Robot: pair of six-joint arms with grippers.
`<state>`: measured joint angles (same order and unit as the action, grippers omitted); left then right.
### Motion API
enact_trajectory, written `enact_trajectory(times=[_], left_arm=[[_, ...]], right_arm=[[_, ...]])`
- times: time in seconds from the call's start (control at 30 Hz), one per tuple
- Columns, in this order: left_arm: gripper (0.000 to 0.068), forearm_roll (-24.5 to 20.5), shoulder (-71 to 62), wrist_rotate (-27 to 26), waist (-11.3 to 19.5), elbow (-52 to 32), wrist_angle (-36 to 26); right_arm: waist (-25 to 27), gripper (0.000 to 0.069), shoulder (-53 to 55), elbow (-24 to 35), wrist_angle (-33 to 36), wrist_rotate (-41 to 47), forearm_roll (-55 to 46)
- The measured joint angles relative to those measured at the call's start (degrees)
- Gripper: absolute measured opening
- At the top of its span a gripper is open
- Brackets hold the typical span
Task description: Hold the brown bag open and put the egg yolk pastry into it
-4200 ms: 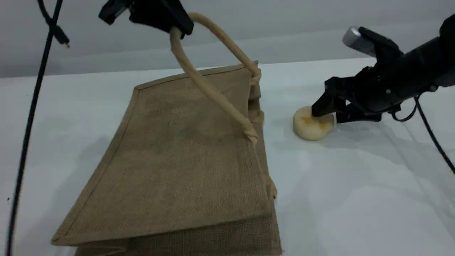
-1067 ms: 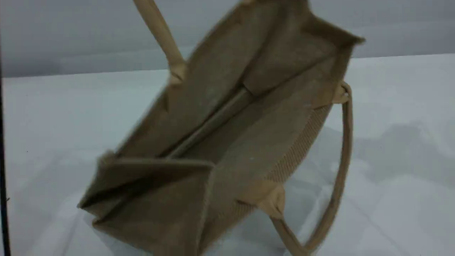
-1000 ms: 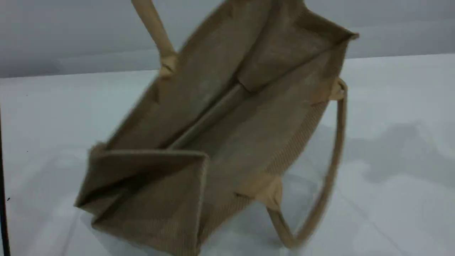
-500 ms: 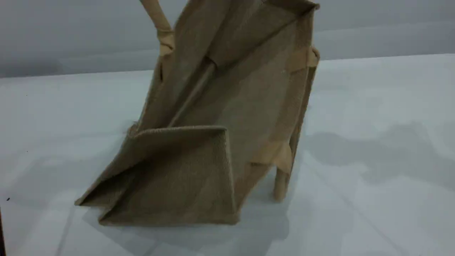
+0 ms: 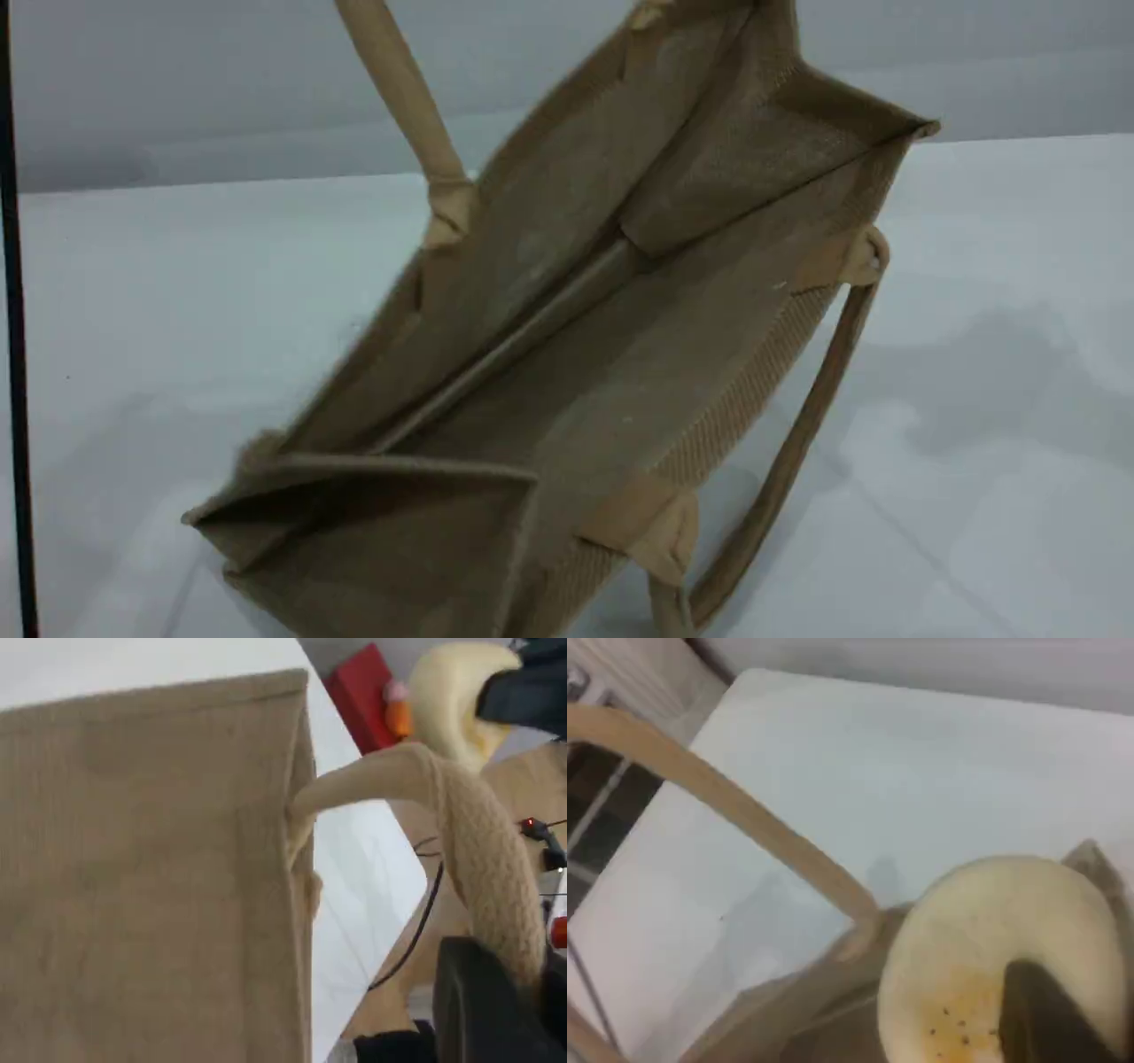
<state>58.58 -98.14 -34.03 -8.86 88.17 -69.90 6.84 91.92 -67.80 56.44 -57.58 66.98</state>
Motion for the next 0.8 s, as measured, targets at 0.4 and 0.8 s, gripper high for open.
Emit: enact_trajectory(times=[0.4, 0.8], left_arm=[[0.0084, -1.9, 0.0, -0.1, 0.1, -0.8, 0.1], [0.0084, -3.1, 0.1, -0.3, 0.1, 0.0, -0.1]], right_arm=[[0.0, 0.0040, 0.0, 0.0, 5.1, 0.4, 0.5], [-7.5, 0.0040, 0.0, 8.1, 3.9, -0.6, 0.7]])
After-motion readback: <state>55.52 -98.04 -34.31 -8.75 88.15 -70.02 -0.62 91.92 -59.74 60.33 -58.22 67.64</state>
